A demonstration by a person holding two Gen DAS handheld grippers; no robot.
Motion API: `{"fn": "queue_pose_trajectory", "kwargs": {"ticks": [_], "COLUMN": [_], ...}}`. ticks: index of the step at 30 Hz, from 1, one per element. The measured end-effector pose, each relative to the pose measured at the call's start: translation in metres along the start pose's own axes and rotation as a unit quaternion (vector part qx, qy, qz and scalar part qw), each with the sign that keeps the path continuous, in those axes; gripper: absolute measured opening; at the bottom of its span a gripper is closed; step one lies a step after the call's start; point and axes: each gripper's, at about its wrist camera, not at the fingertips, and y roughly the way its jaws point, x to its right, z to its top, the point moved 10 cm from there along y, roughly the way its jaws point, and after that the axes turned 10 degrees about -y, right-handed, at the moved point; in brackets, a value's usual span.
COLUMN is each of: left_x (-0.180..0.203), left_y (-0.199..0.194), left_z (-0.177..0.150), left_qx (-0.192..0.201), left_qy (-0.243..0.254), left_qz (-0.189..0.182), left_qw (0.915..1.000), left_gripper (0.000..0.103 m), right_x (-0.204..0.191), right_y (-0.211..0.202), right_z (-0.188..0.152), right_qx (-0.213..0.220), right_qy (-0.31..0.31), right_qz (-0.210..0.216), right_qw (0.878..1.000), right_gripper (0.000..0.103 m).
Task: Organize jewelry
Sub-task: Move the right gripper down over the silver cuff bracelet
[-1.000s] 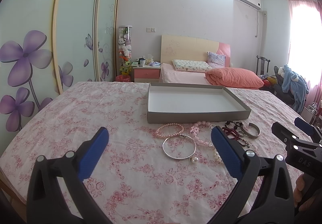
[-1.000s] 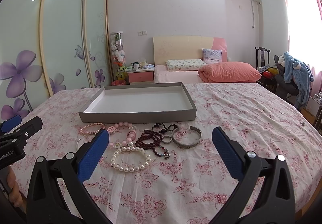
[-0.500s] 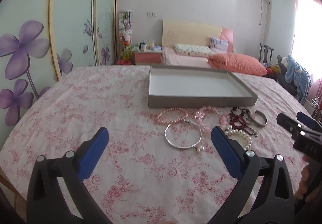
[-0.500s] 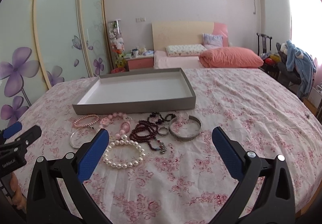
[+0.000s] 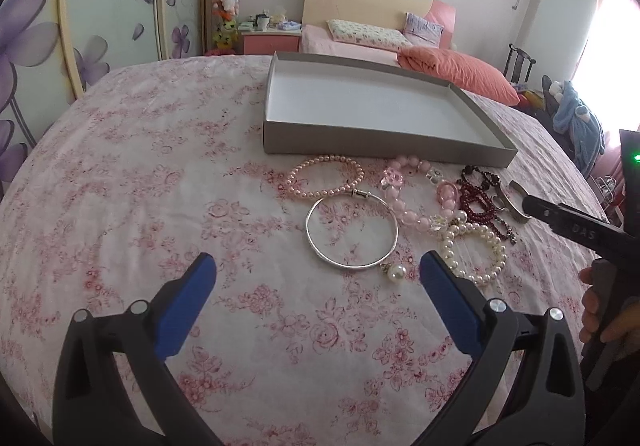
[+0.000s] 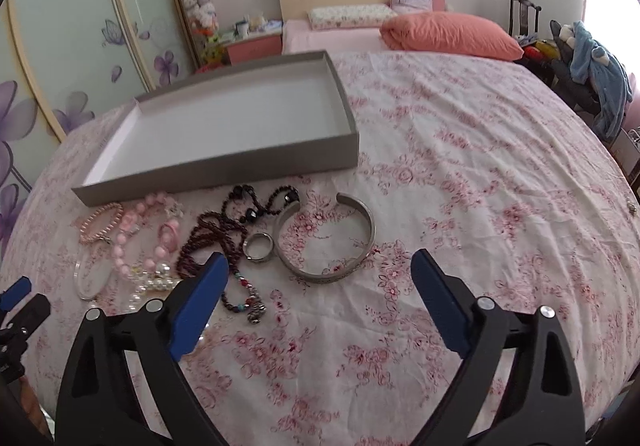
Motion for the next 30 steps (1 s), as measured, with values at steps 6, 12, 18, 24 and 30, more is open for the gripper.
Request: {"fn": "queue_pose_trajectory", "kwargs": {"ticks": [6, 12, 18, 24, 30], "left_x": [0.002, 0.007, 0.011, 0.012, 0.013], "left_y": [0.013, 0.021, 0.032, 0.034, 0.039], "left_z": [0.003, 0.007, 0.007, 0.007, 0.008], "left_qx": [-0.014, -0.020, -0.026, -0.026, -0.027], "left_qy": [0.011, 0.023, 0.034, 0.034, 0.037], "left_qz": [0.015, 0.025, 0.031, 0.032, 0.033], "left_qw": [0.9997, 0.9992, 0.9986, 0.9986, 0.9984], "left_gripper": [0.099, 0.099, 0.099, 0.099, 0.099], "right_x": [0.004, 0.008, 0.005, 0.015, 0.020], "right_y": [0.021, 0.025, 0.028, 0.031, 0.031], "right_z": [-0.004, 0.000, 0.004, 0.004, 0.003], "right_qx": [-0.032, -0.039, -0.036, -0.041, -0.041], "right_qy": [0.010, 0.014, 0.013, 0.014, 0.015], "right_qz": [-0.011, -0.012, -0.007, -0.021, -0.029], "right_qw": [0.999, 0.999, 0.999, 0.999, 0.999], "right_gripper": [0.086, 0.082, 0.083, 0.083, 0.083]}}
